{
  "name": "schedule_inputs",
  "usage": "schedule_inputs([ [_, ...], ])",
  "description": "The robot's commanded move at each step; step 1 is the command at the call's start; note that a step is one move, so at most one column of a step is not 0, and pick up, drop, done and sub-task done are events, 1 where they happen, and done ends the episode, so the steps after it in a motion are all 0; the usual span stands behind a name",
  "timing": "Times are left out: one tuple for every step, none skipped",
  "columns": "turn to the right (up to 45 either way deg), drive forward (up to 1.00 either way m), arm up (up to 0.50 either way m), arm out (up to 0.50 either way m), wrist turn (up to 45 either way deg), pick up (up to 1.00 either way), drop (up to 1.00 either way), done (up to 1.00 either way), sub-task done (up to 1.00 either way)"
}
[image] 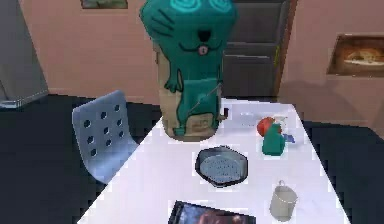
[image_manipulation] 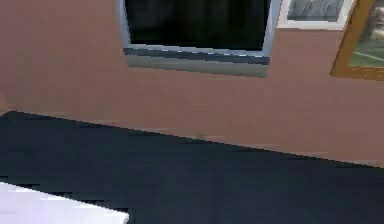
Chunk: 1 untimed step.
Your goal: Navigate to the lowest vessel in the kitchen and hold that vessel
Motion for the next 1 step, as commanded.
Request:
schedule_inputs([
  [-45.0, 0.0, 0.0, 0.0, 0.0, 0.0, 0.0, 0.0, 0.0],
])
